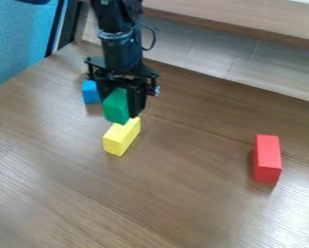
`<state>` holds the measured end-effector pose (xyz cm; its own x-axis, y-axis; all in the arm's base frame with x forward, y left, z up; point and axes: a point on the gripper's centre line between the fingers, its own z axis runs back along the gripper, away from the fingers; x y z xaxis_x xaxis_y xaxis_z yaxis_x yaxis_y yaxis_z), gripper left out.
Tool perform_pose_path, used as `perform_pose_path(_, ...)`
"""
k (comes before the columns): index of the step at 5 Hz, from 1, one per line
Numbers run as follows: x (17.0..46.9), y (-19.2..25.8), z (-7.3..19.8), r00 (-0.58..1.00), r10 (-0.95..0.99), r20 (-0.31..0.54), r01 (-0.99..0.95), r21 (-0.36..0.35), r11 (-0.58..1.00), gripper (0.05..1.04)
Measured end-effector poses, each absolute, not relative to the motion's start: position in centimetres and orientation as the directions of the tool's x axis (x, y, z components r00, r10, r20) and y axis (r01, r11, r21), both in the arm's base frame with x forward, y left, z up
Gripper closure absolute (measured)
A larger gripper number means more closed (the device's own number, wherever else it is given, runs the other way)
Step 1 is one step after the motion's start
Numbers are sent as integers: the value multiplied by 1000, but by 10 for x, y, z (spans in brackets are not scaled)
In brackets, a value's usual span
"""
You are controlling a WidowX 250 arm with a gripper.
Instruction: Put the green block on top of the yellow block
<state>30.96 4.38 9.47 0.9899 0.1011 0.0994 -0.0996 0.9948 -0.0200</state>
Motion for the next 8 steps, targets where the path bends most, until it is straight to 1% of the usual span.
perform_pose_path(1, 310, 48, 83, 992, 99, 75, -98, -18, 995, 486)
perform_pose_path(3, 315, 60, 67, 991, 124, 47, -124, -7, 992, 486)
perform_pose_path(5, 316, 63, 58, 991, 135, 28, -135, 2, 991, 485)
perform_pose_path(6, 317, 63, 58, 990, 136, 34, -136, 2, 991, 486)
perform_pose_path(7, 318, 57, 57, 992, 125, 29, -126, -1, 992, 408)
perform_pose_path(8, 315, 54, 57, 992, 129, 11, -129, -10, 992, 148)
